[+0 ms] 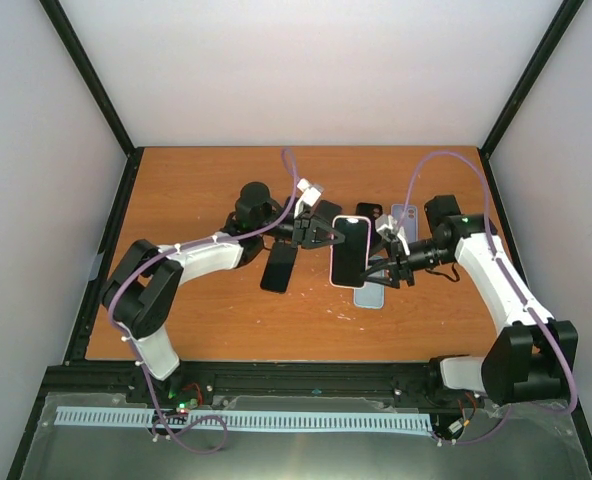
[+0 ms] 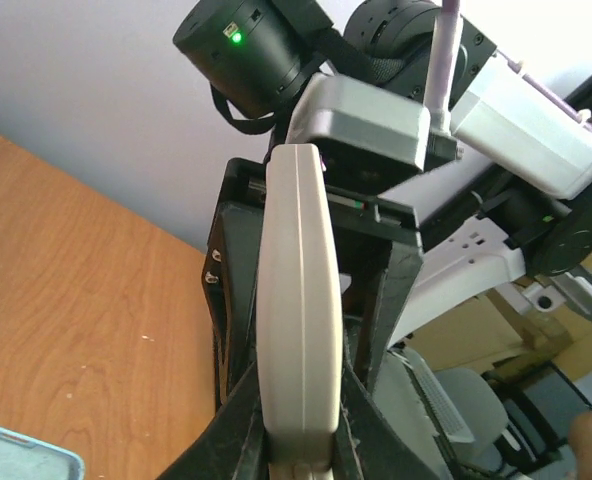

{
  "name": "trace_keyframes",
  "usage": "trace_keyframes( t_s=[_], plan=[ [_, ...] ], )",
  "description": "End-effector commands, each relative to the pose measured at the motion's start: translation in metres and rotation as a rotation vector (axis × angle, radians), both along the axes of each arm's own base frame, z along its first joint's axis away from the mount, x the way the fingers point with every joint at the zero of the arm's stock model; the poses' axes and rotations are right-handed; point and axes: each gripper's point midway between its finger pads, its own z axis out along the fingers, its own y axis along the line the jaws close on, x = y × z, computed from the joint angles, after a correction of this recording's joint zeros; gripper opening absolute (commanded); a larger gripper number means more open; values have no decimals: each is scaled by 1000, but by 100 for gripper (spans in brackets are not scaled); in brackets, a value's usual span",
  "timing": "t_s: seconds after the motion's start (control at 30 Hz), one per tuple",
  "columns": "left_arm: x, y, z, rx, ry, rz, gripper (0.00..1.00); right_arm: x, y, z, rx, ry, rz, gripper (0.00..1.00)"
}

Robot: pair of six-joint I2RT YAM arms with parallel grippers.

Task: Take the phone out of the phone case
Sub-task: Pick up the phone at the center of the board.

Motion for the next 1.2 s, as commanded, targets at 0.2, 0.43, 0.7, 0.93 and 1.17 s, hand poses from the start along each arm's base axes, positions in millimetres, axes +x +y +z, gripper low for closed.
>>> trace_keyframes(
  t_s=[0.2,0.43,0.7,0.93,1.17],
  plan=[
    [-3,-4,30,-32,53,-125,0,-30,1,-5,-26,-146,81,42],
    [-2,-5,25,-25,99,-144,0,-37,4,-9,-41,-173,111,37],
    [-7,-3,19,-12,161,-195,0,-33,3,-18,-83,-208,104,28],
    [-16,1,13,-7,222,-258,0,-21,3,-21,-105,-251,86,27],
    [-22,4,17,-24,266,-290,0,-4,2,-27,-150,-296,78,28]
  ],
)
